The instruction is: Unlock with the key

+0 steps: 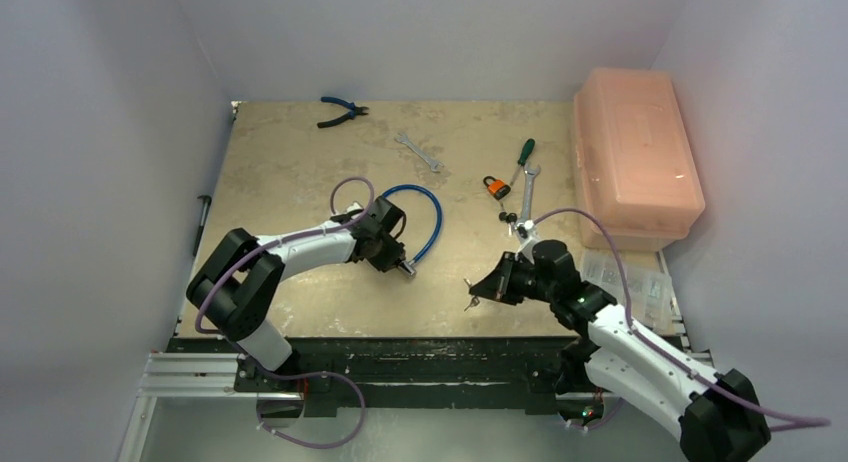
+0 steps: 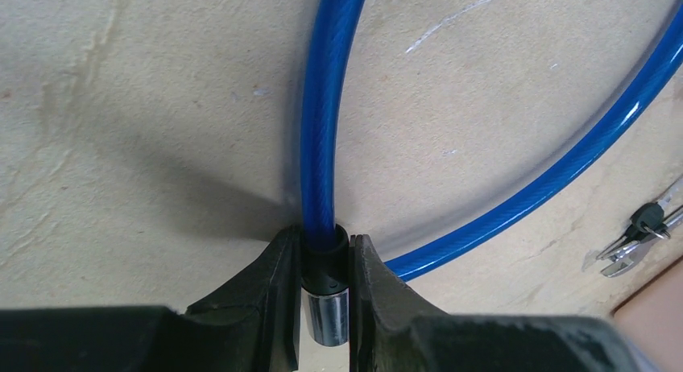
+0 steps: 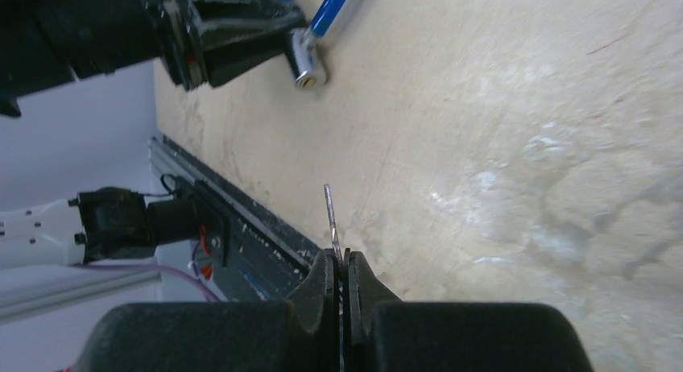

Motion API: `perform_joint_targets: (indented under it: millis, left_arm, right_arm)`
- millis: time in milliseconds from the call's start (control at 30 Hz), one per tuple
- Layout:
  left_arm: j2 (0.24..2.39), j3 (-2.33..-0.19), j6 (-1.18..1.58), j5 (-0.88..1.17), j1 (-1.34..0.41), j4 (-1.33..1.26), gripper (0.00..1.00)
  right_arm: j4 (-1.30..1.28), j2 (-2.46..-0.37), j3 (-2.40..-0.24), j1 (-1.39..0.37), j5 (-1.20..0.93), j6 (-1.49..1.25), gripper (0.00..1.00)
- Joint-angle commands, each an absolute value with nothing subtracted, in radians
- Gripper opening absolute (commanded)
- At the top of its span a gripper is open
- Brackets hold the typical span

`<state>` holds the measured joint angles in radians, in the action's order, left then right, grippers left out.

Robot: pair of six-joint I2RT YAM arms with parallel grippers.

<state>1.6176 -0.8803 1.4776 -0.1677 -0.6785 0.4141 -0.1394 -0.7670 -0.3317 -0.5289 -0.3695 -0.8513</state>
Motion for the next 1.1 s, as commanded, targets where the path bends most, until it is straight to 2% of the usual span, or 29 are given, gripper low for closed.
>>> perform_joint_targets:
  millis: [0,533,1067]
  left_arm:
    - [1.623,-0.863,1.47,-0.084,-0.661,0.303,0.0]
    - [1.577,-0.81,1.433,-0.032,-0.627,0.244,0.0]
    - [1.583,-0.796,1.433,-0.005,-0.622,0.215,0.0]
  right_arm:
    - [0.08,-0.834,-0.315,-0.646,-0.363,-0.951,0.0]
    - [0.6,-1.219,-0.283,-0.725,-0.374,-1.037,0.0]
    - [0.772,-1.446,-0.327,-0.747,-0.376,-1.04,0.0]
